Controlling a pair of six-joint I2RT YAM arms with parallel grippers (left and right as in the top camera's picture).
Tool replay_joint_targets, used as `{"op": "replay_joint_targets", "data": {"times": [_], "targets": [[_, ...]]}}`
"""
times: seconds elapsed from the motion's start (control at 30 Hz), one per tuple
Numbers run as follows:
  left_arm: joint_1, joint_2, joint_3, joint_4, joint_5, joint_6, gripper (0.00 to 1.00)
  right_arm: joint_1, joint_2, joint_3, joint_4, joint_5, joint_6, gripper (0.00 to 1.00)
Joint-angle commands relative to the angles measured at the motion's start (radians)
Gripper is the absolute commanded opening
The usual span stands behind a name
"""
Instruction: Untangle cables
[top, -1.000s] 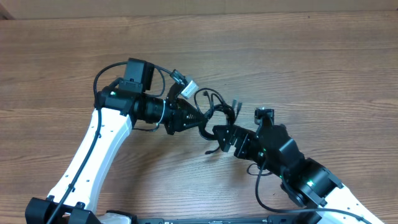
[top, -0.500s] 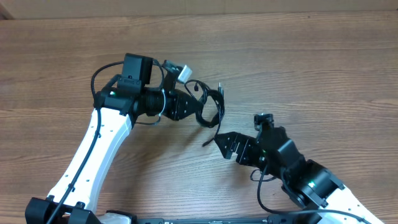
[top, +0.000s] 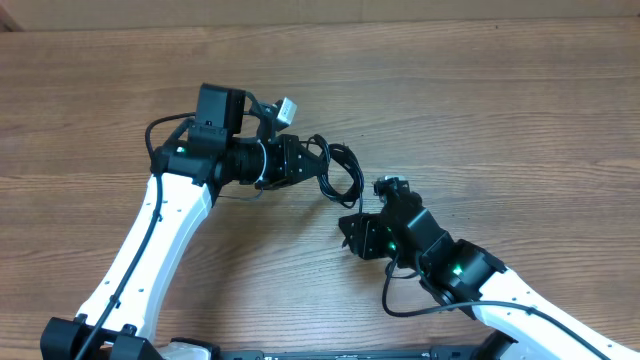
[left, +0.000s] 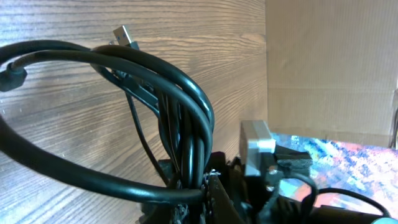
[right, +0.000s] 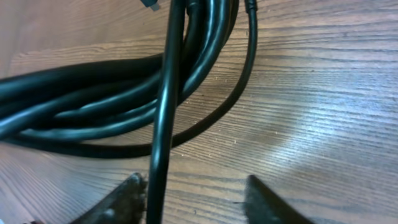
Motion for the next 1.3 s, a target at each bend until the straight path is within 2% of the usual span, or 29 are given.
{"op": "replay_joint_targets", "data": {"times": [0.0, 0.03, 0.1, 0.33, 0.5, 0.77, 0.93, 1.27], "targets": [[0.021, -0.017, 0.015, 0.001, 0.011, -0.046, 0.04, 0.004, 0.009, 0.023, 0.027, -0.015, -0.026, 0.31], [0.028, -0.017, 0.015, 0.001, 0.009, -0.03, 0.04, 0.004, 0.002, 0.023, 0.051, -0.063, -0.027, 0.18], [0.033, -0.017, 0.015, 0.001, -0.002, 0.024, 0.04, 0.003, -0.012, 0.023, 0.062, -0.089, -0.026, 0.04], [0.034, -0.017, 0.015, -0.083, -0.113, 0.37, 0.04, 0.003, -0.142, 0.024, 0.06, -0.193, -0.026, 0.04], [0.034, -0.017, 0.013, -0.135, -0.142, 0.467, 0.04, 0.003, -0.254, 0.024, 0.061, -0.206, -0.027, 0.04], [-0.006, -0.017, 0.013, -0.164, 0.089, 0.618, 0.04, 0.003, -0.294, 0.023, 0.061, -0.029, 0.024, 0.04], [-0.035, -0.017, 0.013, -0.193, 0.133, 0.631, 0.04, 0.003, -0.254, 0.023, 0.066, 0.062, 0.157, 0.04], [-0.058, -0.017, 0.013, -0.174, 0.427, 0.675, 0.04, 0.003, -0.117, 0.023, 0.161, 0.06, 0.252, 0.04]]}}
